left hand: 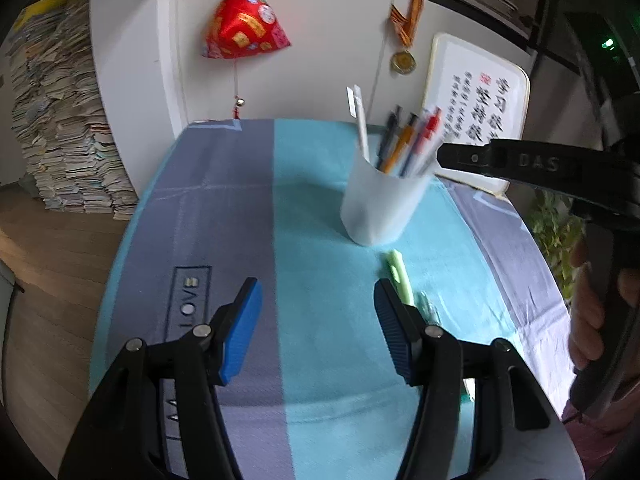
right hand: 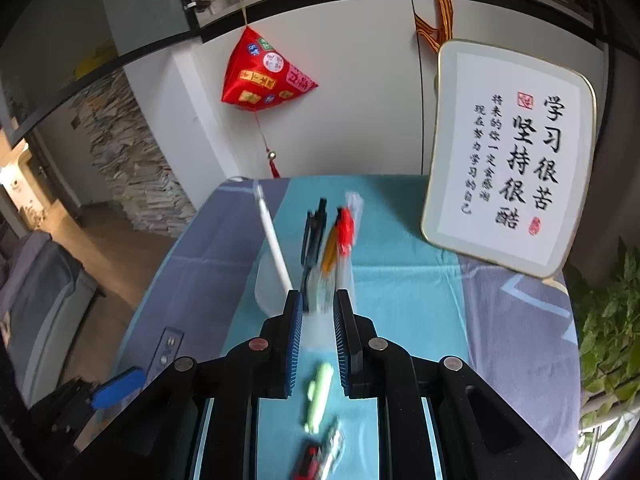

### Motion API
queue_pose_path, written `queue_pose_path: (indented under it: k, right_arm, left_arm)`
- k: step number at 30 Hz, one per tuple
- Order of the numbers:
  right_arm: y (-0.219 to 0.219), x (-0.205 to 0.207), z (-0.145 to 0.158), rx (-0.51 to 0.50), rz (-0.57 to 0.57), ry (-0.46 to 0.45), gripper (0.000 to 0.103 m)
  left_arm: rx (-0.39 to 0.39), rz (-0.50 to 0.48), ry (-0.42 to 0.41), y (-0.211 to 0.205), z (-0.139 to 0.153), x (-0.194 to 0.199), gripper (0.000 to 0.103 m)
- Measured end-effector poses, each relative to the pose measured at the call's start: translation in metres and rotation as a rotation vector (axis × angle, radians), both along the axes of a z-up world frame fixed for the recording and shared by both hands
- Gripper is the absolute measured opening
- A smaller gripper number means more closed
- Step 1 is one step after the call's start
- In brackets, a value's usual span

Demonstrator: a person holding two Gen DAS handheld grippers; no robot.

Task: Organize stationery
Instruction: 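Lower the clear beige-grip pen into the cup and open the right tool, then grasp the clear green-capped pen with the right tool while the left tool approaches the red marker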

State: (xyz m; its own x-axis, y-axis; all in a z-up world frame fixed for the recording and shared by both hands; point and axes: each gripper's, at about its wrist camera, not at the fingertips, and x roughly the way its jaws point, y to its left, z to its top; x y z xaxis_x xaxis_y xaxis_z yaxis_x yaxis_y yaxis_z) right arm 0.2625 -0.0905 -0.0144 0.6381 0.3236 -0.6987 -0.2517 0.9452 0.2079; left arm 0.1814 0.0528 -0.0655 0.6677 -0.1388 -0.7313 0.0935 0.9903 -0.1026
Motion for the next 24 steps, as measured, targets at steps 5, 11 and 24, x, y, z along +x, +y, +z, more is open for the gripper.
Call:
queue_pose_path:
  k: [5, 11, 24]
  right_arm:
    - [-0.012, -0.02, -0.014, -0.046, 0.012, 0.069, 0.016]
    - [-0.027, -0.046, -0.047, -0.06, 0.061, 0.182, 0.016]
    - [-0.034, -0.039, -0.085, 0.012, 0.053, 0.326, 0.016]
  left_arm:
    - [0.006, -0.044, 0.037, -0.019, -0.012, -0.001, 0.056]
    - [0.007, -0.057, 0.076, -0.033, -0.024, 0.008, 0.056]
    - [0.049, -0.183, 0.174, -0.07, -0.053, -0.014, 0.056]
